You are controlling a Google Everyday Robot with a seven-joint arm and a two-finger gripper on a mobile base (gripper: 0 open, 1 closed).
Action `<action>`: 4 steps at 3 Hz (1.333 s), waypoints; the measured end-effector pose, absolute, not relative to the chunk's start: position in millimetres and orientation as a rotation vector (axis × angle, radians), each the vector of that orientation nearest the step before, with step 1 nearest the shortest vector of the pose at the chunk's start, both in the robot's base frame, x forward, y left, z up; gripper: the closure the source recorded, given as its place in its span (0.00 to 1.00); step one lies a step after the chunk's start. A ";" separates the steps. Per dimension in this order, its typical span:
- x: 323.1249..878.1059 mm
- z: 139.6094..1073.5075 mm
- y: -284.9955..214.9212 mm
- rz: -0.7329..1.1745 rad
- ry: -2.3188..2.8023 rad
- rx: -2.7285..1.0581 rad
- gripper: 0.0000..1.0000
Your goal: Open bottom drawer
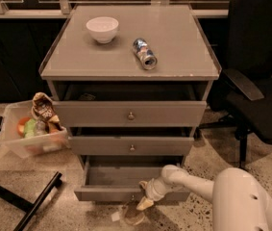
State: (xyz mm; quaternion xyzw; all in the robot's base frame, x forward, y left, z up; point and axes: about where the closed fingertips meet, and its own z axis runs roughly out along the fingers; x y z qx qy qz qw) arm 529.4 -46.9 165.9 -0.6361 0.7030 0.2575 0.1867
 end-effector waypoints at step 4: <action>508.5 176.3 -43.6 0.751 1.933 -1.816 0.81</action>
Offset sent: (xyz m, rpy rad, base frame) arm -0.0661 0.0064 0.0206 0.0722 -0.0196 0.0974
